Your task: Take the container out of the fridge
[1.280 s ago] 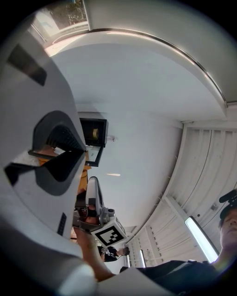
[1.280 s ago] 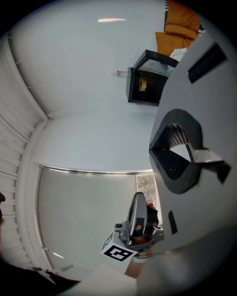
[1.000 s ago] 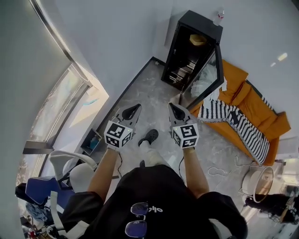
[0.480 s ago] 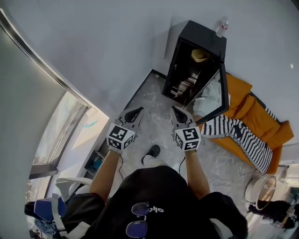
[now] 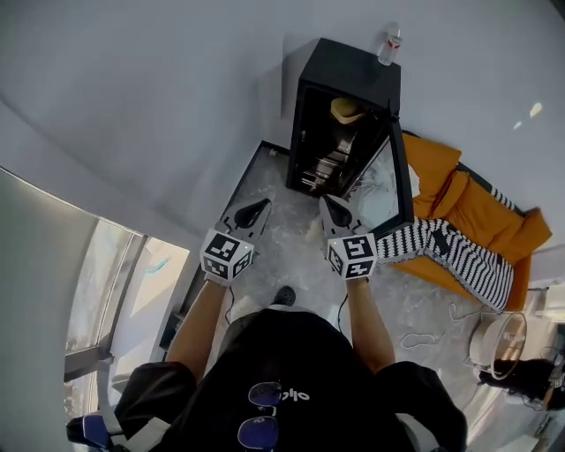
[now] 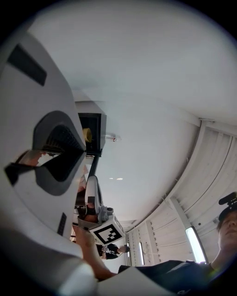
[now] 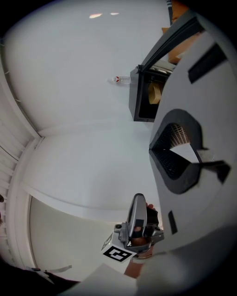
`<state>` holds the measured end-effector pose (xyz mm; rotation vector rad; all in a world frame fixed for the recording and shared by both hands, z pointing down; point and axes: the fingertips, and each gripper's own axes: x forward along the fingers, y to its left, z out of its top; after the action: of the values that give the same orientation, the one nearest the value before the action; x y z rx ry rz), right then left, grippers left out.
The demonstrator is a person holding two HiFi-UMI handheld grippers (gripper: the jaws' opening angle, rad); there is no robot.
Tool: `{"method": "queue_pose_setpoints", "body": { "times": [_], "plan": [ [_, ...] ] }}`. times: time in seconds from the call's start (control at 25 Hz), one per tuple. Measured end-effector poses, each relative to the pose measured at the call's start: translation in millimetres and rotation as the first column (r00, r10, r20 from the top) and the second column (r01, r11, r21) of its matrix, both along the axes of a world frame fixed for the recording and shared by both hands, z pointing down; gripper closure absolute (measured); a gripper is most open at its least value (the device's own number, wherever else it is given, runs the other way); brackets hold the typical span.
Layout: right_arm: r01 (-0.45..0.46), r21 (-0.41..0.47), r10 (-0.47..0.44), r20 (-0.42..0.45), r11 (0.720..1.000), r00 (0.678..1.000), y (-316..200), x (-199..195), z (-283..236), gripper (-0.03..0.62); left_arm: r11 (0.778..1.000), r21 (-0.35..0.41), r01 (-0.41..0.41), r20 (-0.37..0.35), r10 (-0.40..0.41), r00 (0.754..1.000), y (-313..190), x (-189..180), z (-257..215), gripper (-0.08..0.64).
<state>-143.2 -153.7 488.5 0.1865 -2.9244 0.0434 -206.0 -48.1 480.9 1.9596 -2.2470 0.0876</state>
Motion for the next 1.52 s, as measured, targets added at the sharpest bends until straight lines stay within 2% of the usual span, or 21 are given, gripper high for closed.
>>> {"method": "queue_pose_setpoints", "body": {
  "times": [0.4, 0.8, 1.08, 1.32, 1.52],
  "plan": [
    [-0.152, -0.027, 0.153, 0.039, 0.988, 0.988, -65, 34, -7, 0.585, 0.990, -0.015, -0.139, -0.006, 0.139, 0.990, -80, 15, -7, 0.552],
    [-0.279, -0.035, 0.280, 0.030, 0.960, 0.960, -111, 40, 2, 0.586, 0.974, -0.019, -0.227, -0.015, 0.226, 0.974, -141, -10, 1, 0.552],
    [-0.353, -0.026, 0.354, 0.009, 0.935, 0.935, -155, 15, 8, 0.586, 0.962, -0.020, -0.274, -0.014, 0.274, 0.962, -210, -49, 15, 0.552],
    [-0.407, -0.048, 0.407, -0.021, 0.912, 0.913, -200, -18, 19, 0.586, 0.933, -0.053, -0.355, -0.018, 0.355, 0.935, -287, -81, 32, 0.552],
    [-0.441, -0.066, 0.438, -0.054, 0.895, 0.897, -233, -49, 36, 0.586, 0.922, -0.075, -0.381, -0.004, 0.381, 0.924, -346, -104, 50, 0.552]
  ]
}}
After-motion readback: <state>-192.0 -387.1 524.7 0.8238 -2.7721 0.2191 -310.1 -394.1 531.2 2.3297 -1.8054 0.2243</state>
